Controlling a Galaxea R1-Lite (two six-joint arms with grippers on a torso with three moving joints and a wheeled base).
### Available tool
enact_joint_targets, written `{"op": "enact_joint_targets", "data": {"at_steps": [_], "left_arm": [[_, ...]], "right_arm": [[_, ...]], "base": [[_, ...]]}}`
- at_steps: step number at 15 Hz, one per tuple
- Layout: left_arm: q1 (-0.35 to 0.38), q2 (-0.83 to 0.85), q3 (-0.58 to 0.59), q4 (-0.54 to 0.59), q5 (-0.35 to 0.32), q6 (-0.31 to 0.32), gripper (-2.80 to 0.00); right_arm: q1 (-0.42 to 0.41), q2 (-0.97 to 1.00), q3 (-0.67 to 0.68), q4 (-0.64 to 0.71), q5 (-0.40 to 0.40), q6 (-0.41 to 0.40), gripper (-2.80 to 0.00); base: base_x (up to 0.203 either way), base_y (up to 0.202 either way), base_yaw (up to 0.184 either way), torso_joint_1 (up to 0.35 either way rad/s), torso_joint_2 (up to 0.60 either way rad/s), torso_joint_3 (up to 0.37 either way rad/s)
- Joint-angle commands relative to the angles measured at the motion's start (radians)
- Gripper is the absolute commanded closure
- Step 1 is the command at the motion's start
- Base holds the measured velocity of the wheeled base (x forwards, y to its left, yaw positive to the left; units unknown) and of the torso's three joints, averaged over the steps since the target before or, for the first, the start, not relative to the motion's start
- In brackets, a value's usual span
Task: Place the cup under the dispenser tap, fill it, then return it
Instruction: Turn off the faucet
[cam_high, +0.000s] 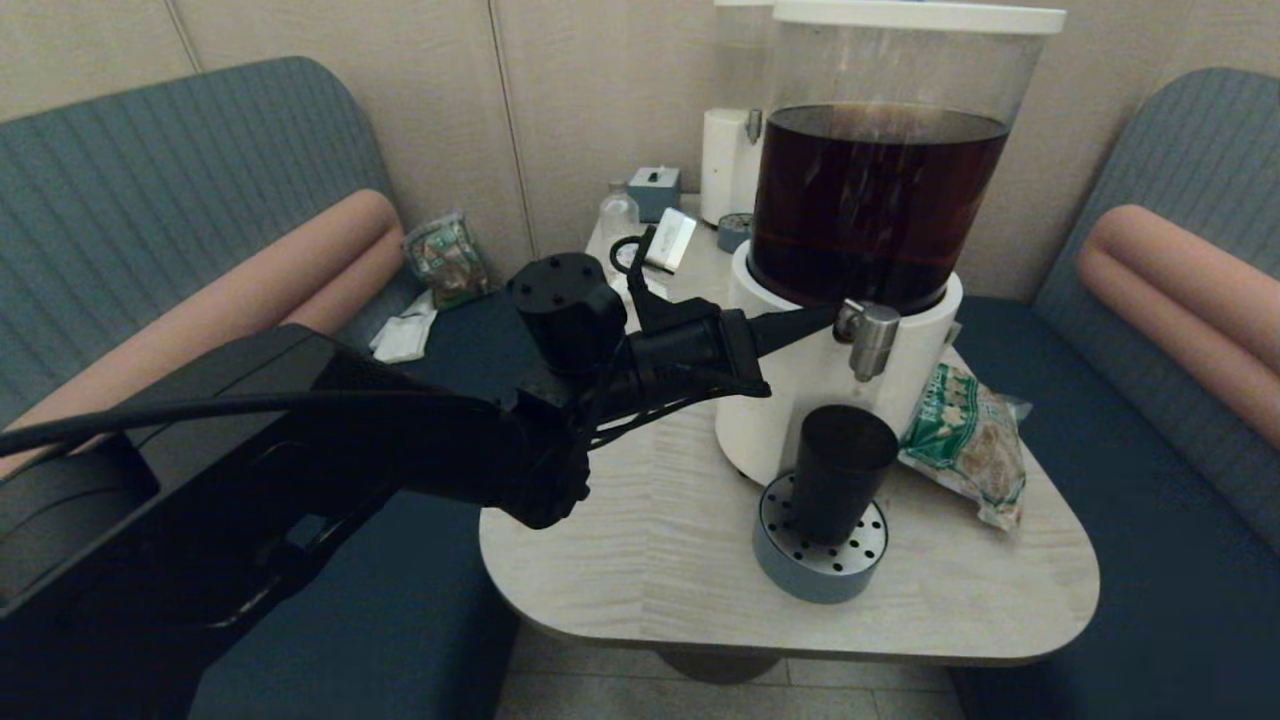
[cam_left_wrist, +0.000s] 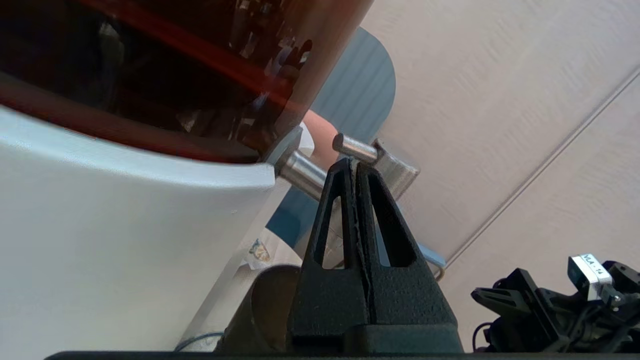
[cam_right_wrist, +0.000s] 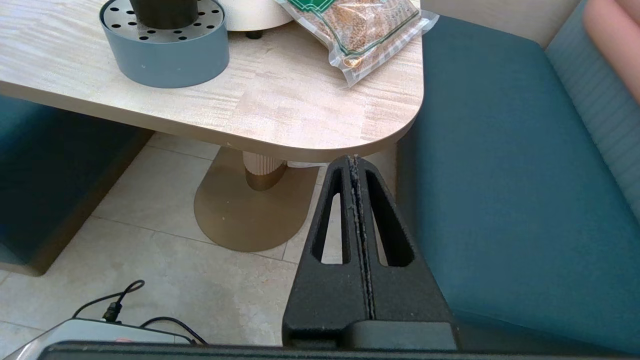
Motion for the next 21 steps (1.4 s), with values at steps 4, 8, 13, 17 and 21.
{"op": "enact_joint_targets", "data": {"at_steps": [4,8,13,17,21], "left_arm": [[-0.007,0.031,-0.052,0.012,-0.005,-0.004,0.00],[-0.007,0.037,-0.092,0.047,-0.005,-0.004,0.00],[-0.007,0.062,-0.145,0.080,-0.005,-0.004,0.00],[-0.011,0.083,-0.174,0.091,-0.005,-0.004,0.00],[-0.013,0.092,-0.207,0.111,-0.005,-0.004,0.00]], "right_arm": [[-0.001,-0.002,0.000,0.000,0.000,-0.001,0.00],[0.000,-0.002,0.000,0.000,-0.001,-0.002,0.00],[0.000,-0.002,0.000,0.000,0.001,-0.001,0.00],[-0.001,-0.002,0.000,0.000,0.001,-0.002,0.00],[0.000,-0.002,0.000,0.000,0.001,-0.001,0.00]], "base": [[0.000,0.000,0.000,0.000,0.00,0.000],[0.000,0.000,0.000,0.000,0.00,0.000],[0.000,0.000,0.000,0.000,0.00,0.000],[0.000,0.000,0.000,0.000,0.00,0.000],[0.000,0.000,0.000,0.000,0.00,0.000]]}}
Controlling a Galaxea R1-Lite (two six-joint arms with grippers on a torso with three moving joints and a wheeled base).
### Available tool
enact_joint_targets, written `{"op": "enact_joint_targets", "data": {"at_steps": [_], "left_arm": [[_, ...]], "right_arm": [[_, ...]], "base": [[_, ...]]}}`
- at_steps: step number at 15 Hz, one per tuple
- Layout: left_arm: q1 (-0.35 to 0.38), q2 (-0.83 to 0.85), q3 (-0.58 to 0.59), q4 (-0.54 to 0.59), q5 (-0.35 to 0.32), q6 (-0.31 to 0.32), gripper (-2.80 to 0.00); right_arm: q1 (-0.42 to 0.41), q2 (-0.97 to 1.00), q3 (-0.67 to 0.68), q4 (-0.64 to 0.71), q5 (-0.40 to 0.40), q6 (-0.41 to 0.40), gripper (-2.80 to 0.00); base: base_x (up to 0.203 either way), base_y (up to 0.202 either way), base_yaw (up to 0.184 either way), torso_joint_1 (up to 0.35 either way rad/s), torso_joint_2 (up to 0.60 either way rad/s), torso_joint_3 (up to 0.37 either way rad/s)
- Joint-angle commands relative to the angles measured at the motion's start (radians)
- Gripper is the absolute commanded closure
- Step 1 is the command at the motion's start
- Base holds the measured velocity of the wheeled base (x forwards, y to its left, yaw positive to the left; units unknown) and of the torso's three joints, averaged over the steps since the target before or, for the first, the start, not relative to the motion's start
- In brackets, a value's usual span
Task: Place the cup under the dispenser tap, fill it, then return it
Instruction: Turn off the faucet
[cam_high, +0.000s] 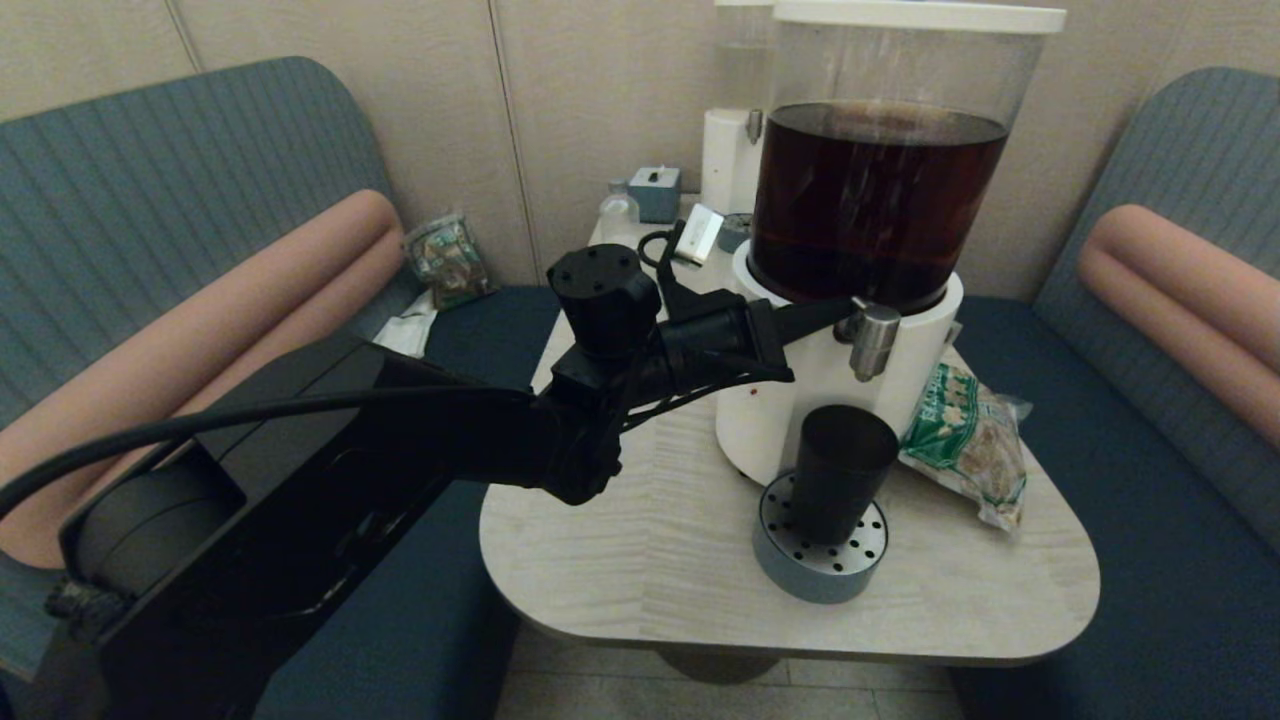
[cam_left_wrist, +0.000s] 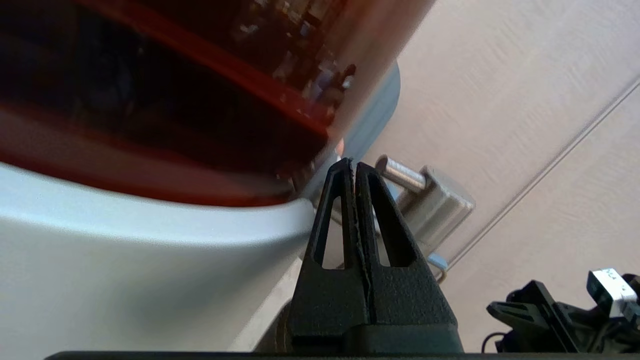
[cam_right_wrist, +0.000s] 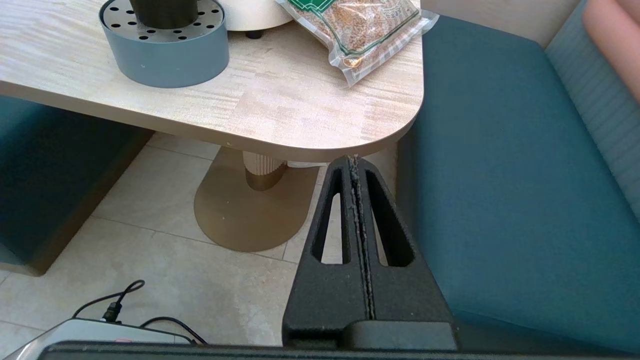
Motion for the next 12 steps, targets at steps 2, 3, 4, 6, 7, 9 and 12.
{"op": "enact_joint_targets", "data": {"at_steps": [2,3,4,6,7,9,12], "left_arm": [[-0.001,0.005,-0.026,0.009,-0.005,-0.005,0.00],[-0.003,0.011,-0.038,0.010,-0.005,-0.005,0.00],[-0.009,0.014,-0.042,0.010,-0.005,-0.005,0.00],[-0.017,0.015,-0.044,0.012,-0.005,-0.005,0.00],[-0.019,0.016,-0.045,0.014,-0.005,-0.005,0.00],[-0.029,0.023,-0.056,0.026,-0.005,-0.005,0.00],[-0.037,0.030,-0.057,0.024,-0.005,-0.005,0.00]], "right_arm": [[0.001,-0.002,0.000,0.000,0.001,-0.001,0.00],[0.001,-0.002,0.000,0.000,0.001,0.000,0.00],[0.001,-0.002,0.000,0.000,0.001,-0.001,0.00],[0.001,-0.002,0.000,0.000,0.001,0.000,0.00],[0.001,-0.002,0.000,0.000,0.001,0.000,0.00],[0.001,-0.002,0.000,0.000,0.001,-0.001,0.00],[0.001,-0.002,0.000,0.000,0.001,-0.001,0.00]], "base": [[0.000,0.000,0.000,0.000,0.00,0.000],[0.000,0.000,0.000,0.000,0.00,0.000],[0.000,0.000,0.000,0.000,0.00,0.000],[0.000,0.000,0.000,0.000,0.00,0.000],[0.000,0.000,0.000,0.000,0.00,0.000],[0.000,0.000,0.000,0.000,0.00,0.000],[0.000,0.000,0.000,0.000,0.00,0.000]]}}
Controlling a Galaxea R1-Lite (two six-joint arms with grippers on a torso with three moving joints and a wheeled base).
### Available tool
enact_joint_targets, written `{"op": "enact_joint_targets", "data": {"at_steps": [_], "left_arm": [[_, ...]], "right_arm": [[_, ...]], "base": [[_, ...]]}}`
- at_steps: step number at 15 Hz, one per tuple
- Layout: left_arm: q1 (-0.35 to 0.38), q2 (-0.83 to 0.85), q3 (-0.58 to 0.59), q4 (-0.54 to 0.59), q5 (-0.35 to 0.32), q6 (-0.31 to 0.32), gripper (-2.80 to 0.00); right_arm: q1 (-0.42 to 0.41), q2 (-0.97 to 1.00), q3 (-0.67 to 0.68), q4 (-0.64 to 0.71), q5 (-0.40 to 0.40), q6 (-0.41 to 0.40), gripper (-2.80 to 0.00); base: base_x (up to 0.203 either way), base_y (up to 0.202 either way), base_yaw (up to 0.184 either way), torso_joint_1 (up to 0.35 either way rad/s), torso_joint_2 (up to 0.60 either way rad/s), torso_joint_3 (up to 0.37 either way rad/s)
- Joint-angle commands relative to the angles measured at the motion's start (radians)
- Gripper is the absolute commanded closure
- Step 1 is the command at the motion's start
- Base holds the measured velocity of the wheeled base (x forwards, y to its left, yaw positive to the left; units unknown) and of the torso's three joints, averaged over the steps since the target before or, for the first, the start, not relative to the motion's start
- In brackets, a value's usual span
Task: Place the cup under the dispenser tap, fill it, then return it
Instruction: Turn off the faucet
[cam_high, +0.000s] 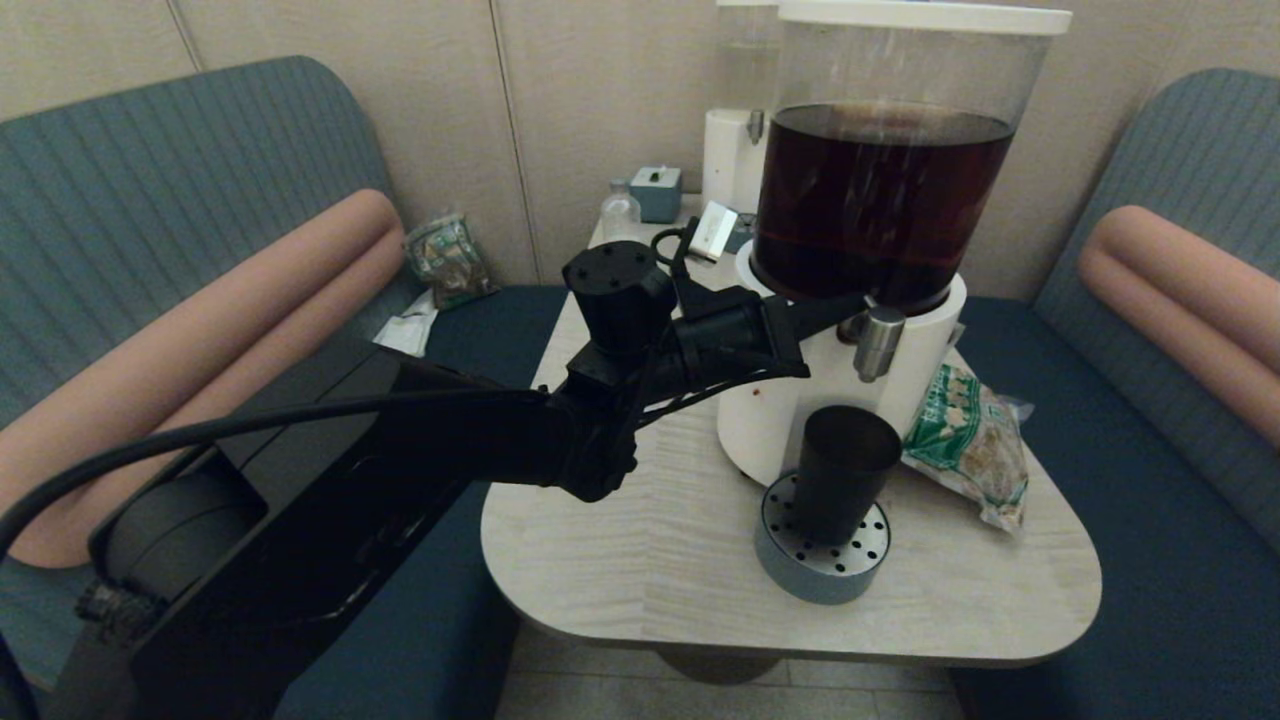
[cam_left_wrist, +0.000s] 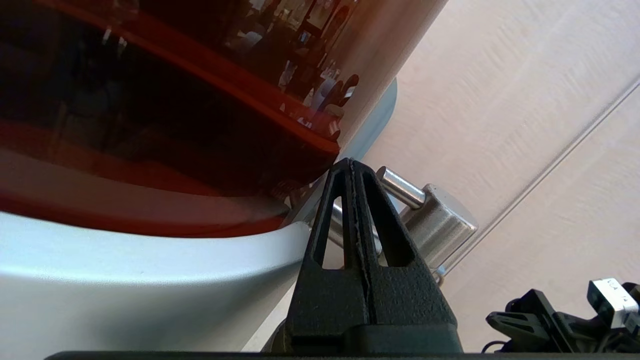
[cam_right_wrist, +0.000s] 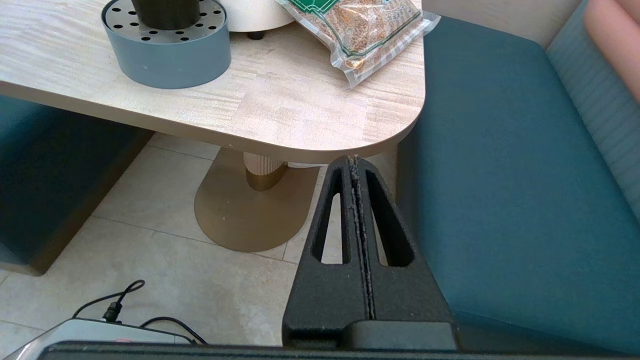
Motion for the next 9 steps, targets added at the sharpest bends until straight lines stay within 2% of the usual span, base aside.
{"op": "enact_joint_targets", "data": {"at_steps": [1,5,9], "left_arm": [[-0.004,0.003,0.003,-0.007,-0.007,-0.004,0.00],[-0.001,-0.053,0.067,-0.016,-0.006,-0.002,0.00],[0.005,-0.219,0.284,-0.037,-0.005,0.009,0.00]], "right_arm": [[0.000,-0.002,0.000,0.000,0.001,-0.002,0.00],[0.000,-0.002,0.000,0.000,0.001,-0.002,0.00],[0.000,-0.002,0.000,0.000,0.001,-0.002,0.00]], "base": [[0.000,0.000,0.000,0.000,0.00,0.000],[0.000,0.000,0.000,0.000,0.00,0.000],[0.000,0.000,0.000,0.000,0.00,0.000]]}}
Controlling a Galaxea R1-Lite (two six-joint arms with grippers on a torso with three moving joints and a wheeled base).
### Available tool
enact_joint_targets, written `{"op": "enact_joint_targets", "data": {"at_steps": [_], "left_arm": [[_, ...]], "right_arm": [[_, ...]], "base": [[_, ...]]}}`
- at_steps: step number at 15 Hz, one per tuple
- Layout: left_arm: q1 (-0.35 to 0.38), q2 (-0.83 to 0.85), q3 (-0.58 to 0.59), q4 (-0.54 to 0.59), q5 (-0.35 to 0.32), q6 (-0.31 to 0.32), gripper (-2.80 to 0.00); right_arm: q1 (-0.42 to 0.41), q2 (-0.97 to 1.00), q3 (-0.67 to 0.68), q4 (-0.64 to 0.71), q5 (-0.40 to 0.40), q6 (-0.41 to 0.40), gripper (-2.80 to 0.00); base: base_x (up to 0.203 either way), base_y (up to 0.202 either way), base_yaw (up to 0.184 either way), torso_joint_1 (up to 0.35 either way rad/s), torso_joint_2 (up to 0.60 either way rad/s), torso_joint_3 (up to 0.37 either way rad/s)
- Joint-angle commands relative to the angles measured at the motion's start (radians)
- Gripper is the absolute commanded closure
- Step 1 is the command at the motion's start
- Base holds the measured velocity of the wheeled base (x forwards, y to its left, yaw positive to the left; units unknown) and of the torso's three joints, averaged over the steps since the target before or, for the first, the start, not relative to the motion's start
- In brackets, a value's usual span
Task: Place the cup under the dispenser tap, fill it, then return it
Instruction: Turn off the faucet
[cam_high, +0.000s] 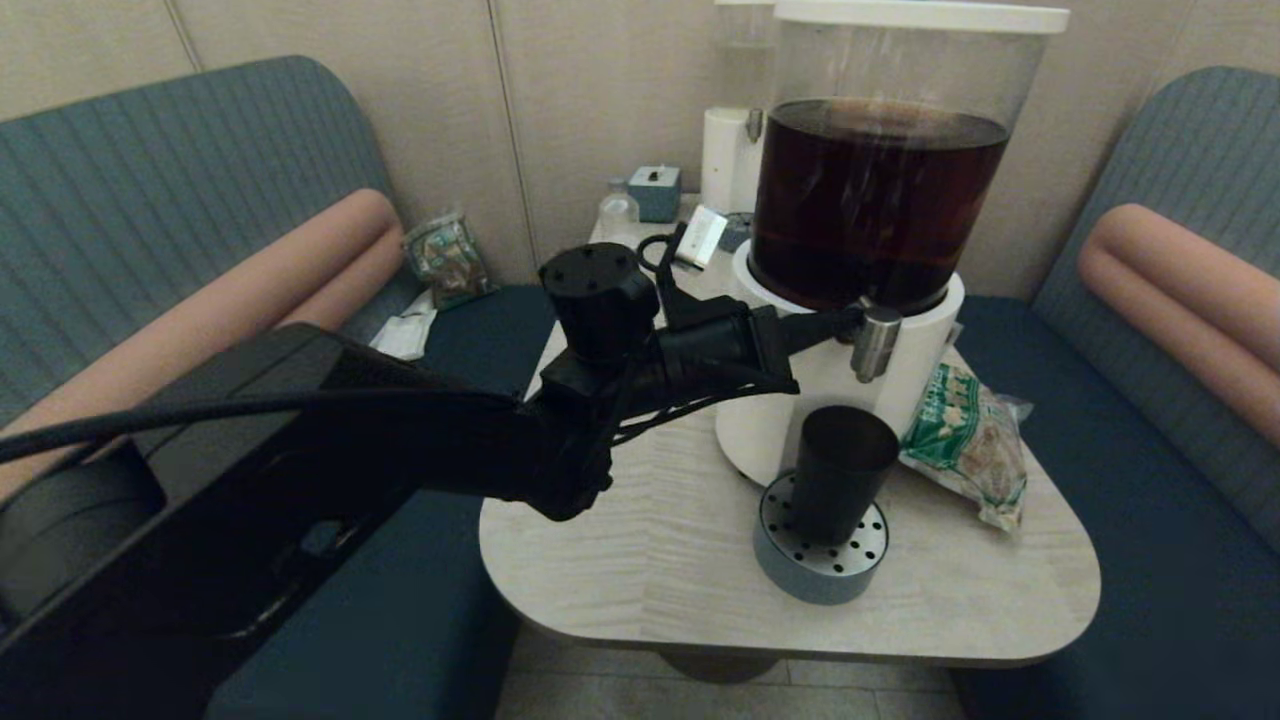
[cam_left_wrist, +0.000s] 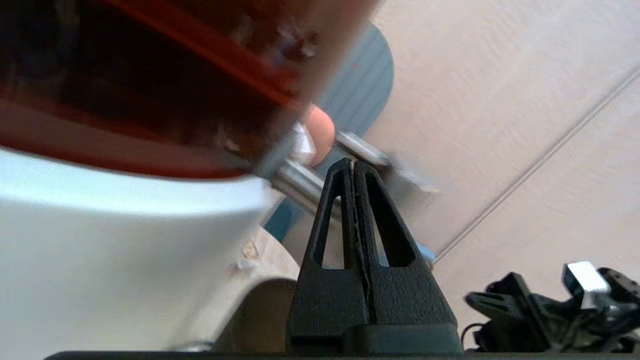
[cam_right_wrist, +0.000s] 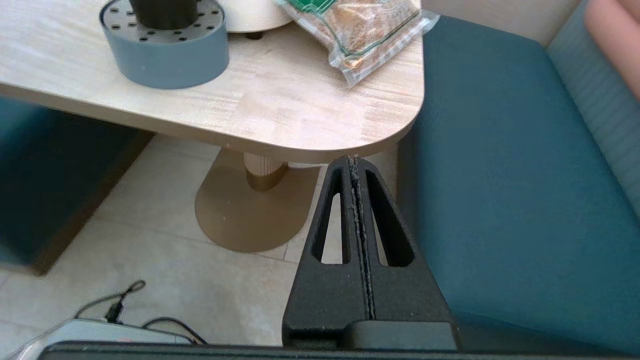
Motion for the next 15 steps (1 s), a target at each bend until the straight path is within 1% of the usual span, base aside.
{"op": "enact_joint_targets", "data": {"at_steps": [1,5,6,7,9,11,13,15], "left_arm": [[0.003,-0.133,0.122,-0.011,-0.003,0.009,0.00],[0.022,-0.300,0.332,-0.013,0.011,0.035,0.00],[0.031,-0.330,0.374,-0.014,0.020,0.051,0.00],[0.042,-0.361,0.439,-0.014,0.027,0.086,0.00],[0.069,-0.416,0.595,-0.030,0.056,0.197,0.00],[0.094,-0.443,0.762,-0.136,0.084,0.266,0.00],[0.124,-0.441,0.911,-0.276,0.099,0.321,0.00],[0.140,-0.382,0.971,-0.408,0.105,0.340,0.00]], "right_arm": [[0.001,-0.002,0.000,0.000,0.001,-0.002,0.00],[0.001,-0.002,0.000,0.000,0.001,0.000,0.00],[0.001,-0.002,0.000,0.000,0.001,0.000,0.00],[0.001,-0.002,0.000,0.000,0.001,-0.002,0.00],[0.001,-0.002,0.000,0.000,0.001,0.000,0.00],[0.000,-0.002,0.000,0.000,0.001,-0.001,0.00],[0.001,-0.002,0.000,0.000,0.000,0.000,0.00],[0.001,-0.002,0.000,0.000,0.000,-0.002,0.00]], "base": [[0.000,0.000,0.000,0.000,0.00,0.000],[0.000,0.000,0.000,0.000,0.00,0.000],[0.000,0.000,0.000,0.000,0.00,0.000],[0.000,0.000,0.000,0.000,0.00,0.000],[0.000,0.000,0.000,0.000,0.00,0.000],[0.000,0.000,0.000,0.000,0.00,0.000],[0.000,0.000,0.000,0.000,0.00,0.000],[0.000,0.000,0.000,0.000,0.00,0.000]]}}
